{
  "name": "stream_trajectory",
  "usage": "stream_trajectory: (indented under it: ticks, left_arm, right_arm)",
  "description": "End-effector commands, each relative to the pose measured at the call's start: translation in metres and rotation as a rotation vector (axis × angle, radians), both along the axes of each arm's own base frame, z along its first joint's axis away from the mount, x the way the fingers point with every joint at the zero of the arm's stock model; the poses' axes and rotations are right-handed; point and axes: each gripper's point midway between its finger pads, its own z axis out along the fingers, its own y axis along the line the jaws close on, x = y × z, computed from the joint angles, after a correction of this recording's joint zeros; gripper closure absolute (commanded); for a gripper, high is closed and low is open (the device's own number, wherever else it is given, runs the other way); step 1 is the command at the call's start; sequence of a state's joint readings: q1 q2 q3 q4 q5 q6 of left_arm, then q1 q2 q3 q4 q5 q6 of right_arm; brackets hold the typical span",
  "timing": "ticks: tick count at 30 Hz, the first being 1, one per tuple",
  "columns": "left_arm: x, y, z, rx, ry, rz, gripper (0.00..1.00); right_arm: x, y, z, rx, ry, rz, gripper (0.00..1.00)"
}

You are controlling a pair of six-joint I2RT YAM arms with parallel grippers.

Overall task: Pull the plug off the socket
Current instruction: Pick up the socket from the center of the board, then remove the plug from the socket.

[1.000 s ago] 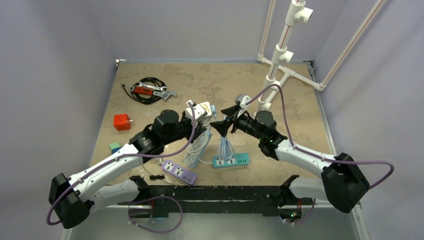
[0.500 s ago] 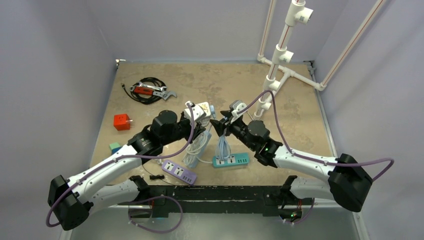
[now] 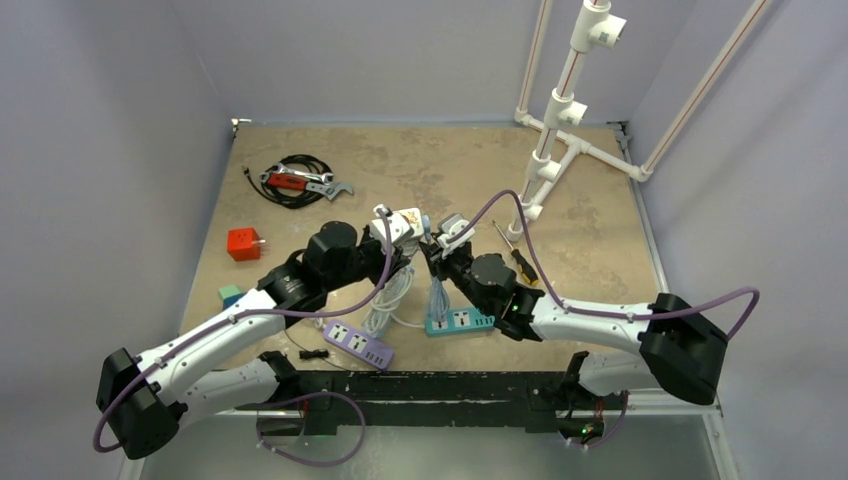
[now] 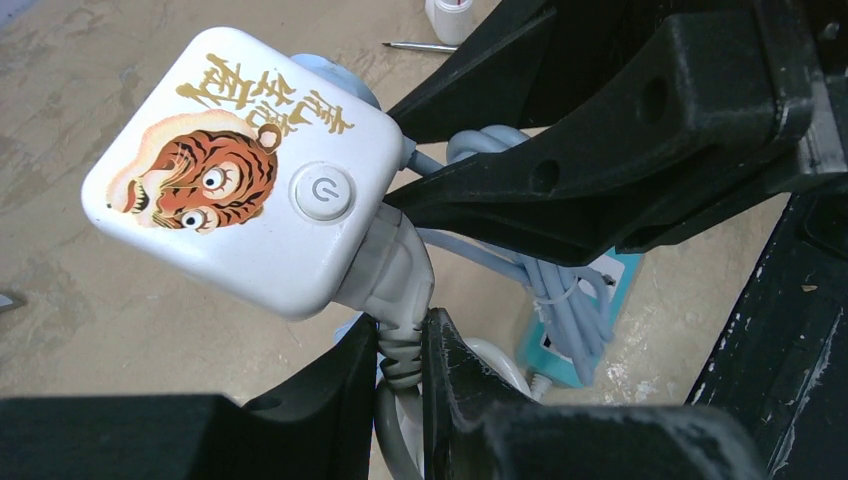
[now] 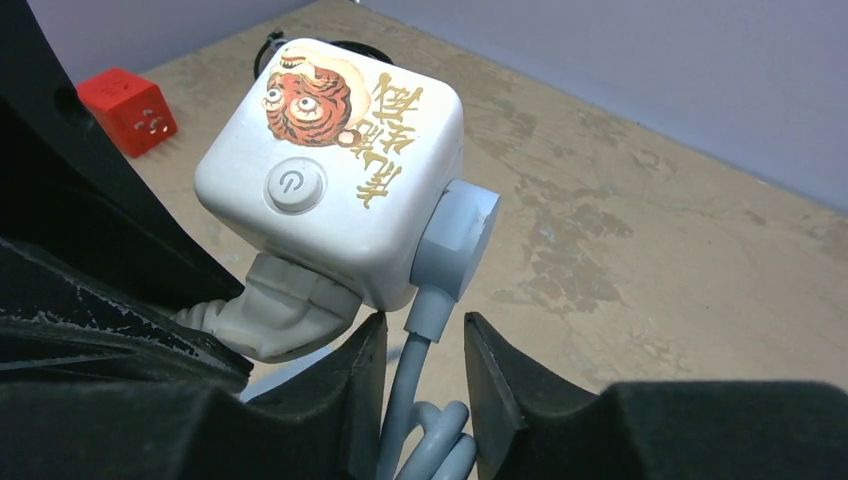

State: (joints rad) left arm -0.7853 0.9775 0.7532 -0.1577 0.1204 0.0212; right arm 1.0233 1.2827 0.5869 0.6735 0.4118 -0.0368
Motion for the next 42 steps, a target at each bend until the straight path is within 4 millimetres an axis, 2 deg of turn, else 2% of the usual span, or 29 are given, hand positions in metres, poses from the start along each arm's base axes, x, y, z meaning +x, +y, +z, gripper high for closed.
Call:
stream_trajectory:
  ticks: [1,2,3,5,7,12,14,19,22,30,35,42]
  left_arm:
    - [0.010,-0.014,0.065,-0.162,-0.172,-0.018,1.00]
    - [0.011,-0.014,0.064,-0.159,-0.171,-0.016,1.00]
    - [0.011,-0.014,0.063,-0.157,-0.171,-0.015,1.00]
    - [0.012,-0.014,0.062,-0.154,-0.169,-0.013,1.00]
    - [0.013,-0.014,0.059,-0.147,-0.165,-0.011,1.00]
    - [0.021,-0.008,0.058,-0.123,-0.174,0.042,1.00]
    - [0.026,-0.001,0.049,-0.082,-0.157,0.086,1.00]
    - [0.038,0.014,0.046,-0.030,-0.161,0.184,1.00]
    - [0.042,0.018,0.044,-0.017,-0.161,0.213,1.00]
    - [0.050,0.025,0.039,0.008,-0.148,0.265,1.00]
    - [0.051,0.019,0.035,-0.015,-0.119,0.248,1.00]
    - [0.067,0.023,0.029,-0.074,-0.038,0.299,1.00]
  right_arm:
    - [0.012,-0.017,0.018,0.025,-0.037,-0.118,0.67]
    - [0.011,-0.020,0.019,0.034,-0.042,-0.126,0.67]
    - [0.011,-0.022,0.020,0.056,-0.037,-0.135,0.81]
    - [0.011,-0.026,0.021,0.073,-0.036,-0.150,0.94]
    - [0.010,-0.026,0.021,0.087,-0.028,-0.151,1.00]
    - [0.014,-0.036,0.023,0.126,-0.018,-0.208,1.00]
    - [0.020,-0.045,0.021,0.145,-0.001,-0.260,1.00]
    - [0.040,-0.071,0.016,0.188,0.052,-0.331,1.00]
    - [0.042,-0.078,0.018,0.209,0.053,-0.326,1.00]
    - [0.043,-0.081,0.020,0.178,0.031,-0.336,1.00]
    - [0.033,-0.072,0.027,0.195,0.008,-0.302,1.00]
    - [0.014,-0.055,0.029,0.218,-0.010,-0.320,1.00]
